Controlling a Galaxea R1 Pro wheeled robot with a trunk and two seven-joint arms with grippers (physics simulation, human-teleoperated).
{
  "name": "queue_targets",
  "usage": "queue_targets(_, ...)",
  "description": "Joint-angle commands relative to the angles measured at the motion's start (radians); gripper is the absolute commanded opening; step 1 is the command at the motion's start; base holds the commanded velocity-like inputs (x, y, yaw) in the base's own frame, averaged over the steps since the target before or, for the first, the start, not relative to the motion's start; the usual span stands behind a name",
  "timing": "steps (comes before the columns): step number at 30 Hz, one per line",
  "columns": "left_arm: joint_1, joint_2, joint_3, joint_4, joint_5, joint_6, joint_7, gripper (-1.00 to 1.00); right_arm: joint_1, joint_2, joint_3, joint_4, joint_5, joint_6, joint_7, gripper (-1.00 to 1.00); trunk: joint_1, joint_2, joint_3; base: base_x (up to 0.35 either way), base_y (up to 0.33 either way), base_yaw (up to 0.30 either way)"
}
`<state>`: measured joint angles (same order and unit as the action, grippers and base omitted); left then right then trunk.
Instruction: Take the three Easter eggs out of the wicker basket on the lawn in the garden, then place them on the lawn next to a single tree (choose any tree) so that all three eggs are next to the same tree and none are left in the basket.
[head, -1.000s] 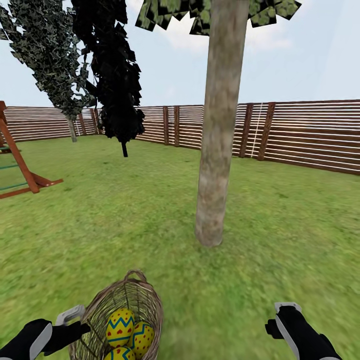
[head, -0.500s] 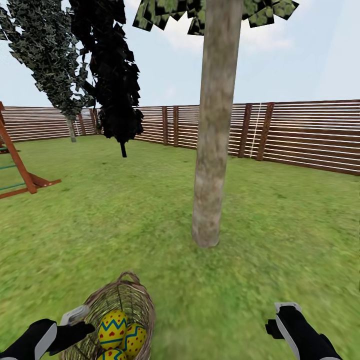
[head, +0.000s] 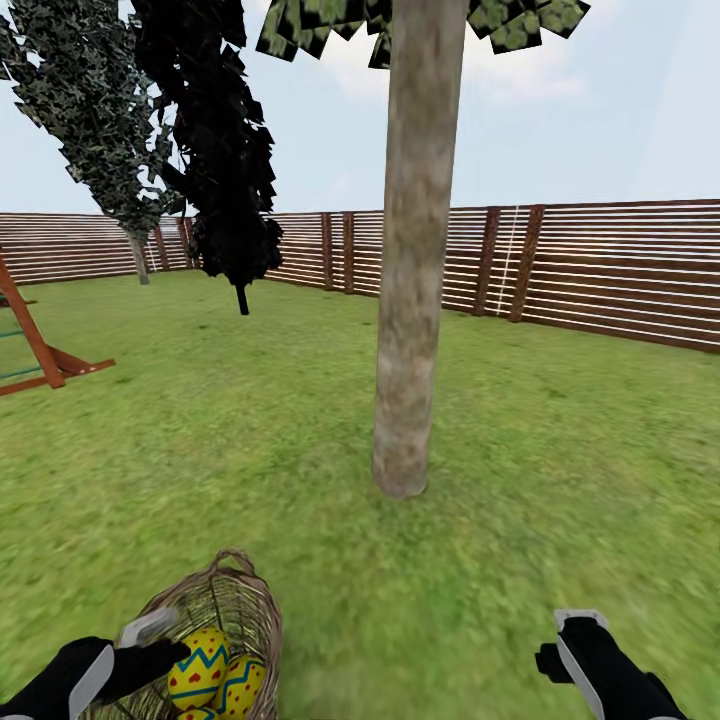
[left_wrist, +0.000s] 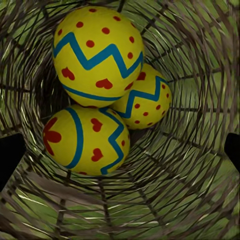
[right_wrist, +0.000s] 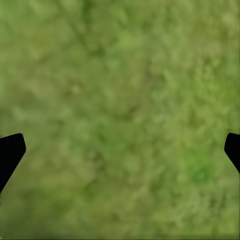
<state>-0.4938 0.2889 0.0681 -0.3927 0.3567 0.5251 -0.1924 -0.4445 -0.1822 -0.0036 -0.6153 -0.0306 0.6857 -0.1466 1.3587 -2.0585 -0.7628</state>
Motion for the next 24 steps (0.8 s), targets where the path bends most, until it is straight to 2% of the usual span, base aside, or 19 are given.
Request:
queue_targets(1,0.0,-0.006,0.007,-0.002,0.0,0.004,-0.001,1.0,0.0,0.006,0.0,0.0,0.0,0.003,-0.005,1.0,0.0,0.0,-0.001,0.0,0.0,0.0)
queue_targets(5,0.0,-0.029,0.007,-0.002,-0.005,-0.002,0.0,1.0,0.0,0.029,0.0,0.003,0.006,0.002,-0.01,1.0,0.0,0.0,-0.001,0.061,-0.031,0.0)
queue_targets(10,0.0,-0.057,0.008,-0.002,-0.005,-0.003,0.001,1.0,0.0,0.031,-0.001,0.003,0.006,0.002,-0.01,1.0,0.0,0.0,-0.001,0.254,-0.149,0.0)
queue_targets(16,0.0,-0.062,0.009,-0.002,-0.004,-0.006,0.001,1.0,0.0,0.033,-0.001,0.003,0.007,-0.002,-0.012,1.0,0.0,0.0,-0.001,0.074,-0.058,0.02)
queue_targets(24,0.0,-0.066,0.009,-0.002,-0.002,-0.008,0.002,1.0,0.0,0.035,0.0,0.003,0.006,-0.013,-0.014,1.0,0.0,0.0,-0.001,0.004,-0.003,0.253)
